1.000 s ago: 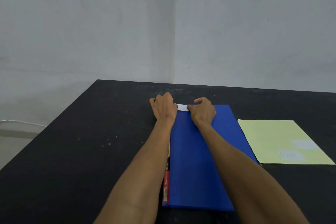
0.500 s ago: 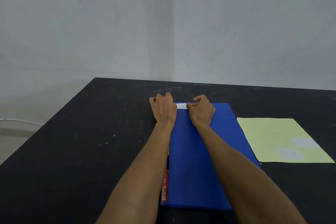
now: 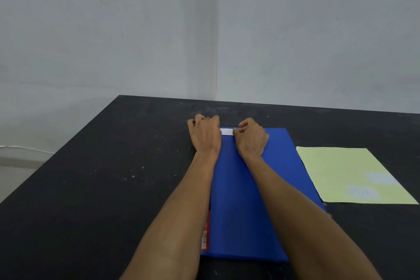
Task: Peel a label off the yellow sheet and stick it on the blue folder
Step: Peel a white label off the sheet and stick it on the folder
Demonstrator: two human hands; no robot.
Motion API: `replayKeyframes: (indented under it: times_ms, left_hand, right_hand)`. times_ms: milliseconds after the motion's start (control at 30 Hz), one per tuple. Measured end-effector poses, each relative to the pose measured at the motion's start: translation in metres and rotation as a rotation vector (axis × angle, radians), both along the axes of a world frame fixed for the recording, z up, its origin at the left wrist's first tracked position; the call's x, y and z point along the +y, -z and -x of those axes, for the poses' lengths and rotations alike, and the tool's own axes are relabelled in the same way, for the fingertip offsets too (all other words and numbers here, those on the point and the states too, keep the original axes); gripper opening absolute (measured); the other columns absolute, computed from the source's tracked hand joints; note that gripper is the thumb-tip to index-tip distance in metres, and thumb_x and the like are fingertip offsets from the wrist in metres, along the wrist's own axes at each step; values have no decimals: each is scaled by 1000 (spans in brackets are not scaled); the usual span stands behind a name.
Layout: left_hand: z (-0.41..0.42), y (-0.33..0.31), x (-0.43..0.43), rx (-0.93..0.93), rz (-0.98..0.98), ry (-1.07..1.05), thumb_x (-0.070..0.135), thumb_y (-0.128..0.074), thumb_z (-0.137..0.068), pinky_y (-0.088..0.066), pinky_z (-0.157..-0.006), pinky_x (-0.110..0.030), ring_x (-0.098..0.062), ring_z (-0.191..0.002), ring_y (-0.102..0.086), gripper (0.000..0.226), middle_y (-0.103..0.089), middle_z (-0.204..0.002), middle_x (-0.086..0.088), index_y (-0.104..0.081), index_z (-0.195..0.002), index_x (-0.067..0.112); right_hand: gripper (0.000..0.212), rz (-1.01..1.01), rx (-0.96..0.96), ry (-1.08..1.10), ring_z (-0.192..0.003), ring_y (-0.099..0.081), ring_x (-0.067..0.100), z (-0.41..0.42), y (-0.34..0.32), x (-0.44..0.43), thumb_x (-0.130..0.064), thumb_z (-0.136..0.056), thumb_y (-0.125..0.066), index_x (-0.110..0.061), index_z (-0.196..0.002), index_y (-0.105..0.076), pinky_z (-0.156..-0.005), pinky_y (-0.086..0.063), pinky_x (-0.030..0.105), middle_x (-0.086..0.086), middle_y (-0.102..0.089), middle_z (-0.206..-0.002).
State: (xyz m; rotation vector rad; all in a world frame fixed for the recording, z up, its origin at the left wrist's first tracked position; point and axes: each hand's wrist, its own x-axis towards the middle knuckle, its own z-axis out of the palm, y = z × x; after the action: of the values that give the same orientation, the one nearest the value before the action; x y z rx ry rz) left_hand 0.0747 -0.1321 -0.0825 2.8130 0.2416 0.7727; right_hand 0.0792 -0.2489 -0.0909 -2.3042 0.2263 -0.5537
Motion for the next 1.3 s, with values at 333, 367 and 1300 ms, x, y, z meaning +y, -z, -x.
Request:
replayKeyframes:
  times_ms: [333,367,1300]
  left_hand:
    - [-2,5,11,77,121,40,38,-62,-91,-32,-85,-36,-16,-96,-53,17,-69,-91,8,-77,-93,31]
    - [-2,5,12,88,151,44,42,-64,-89,-32,-86,-36,-16,-98,-53,18,-71,-92,9,-78,-94,31]
    - [33,-22,2,144,135,131,48,-56,-92,-7,-116,-61,-27,-133,-44,44,-56,-133,-4,-60,-130,27]
  right_hand:
    - [15,144,95,-92,-101,-55,22,-6,4,-2,-39,-87,-63,-37,-95,-76,-90,-36,42,-1,-70,-101]
    - [15,149,105,-95,-102,-55,22,-6,4,-2,-41,-86,-65,-37,-96,-76,-90,-35,42,-1,-69,-102]
    - [48,276,84,-213,-125,-51,31,36,-17,-33,-37,-95,-55,-10,-134,-55,-103,-43,46,12,-61,-131]
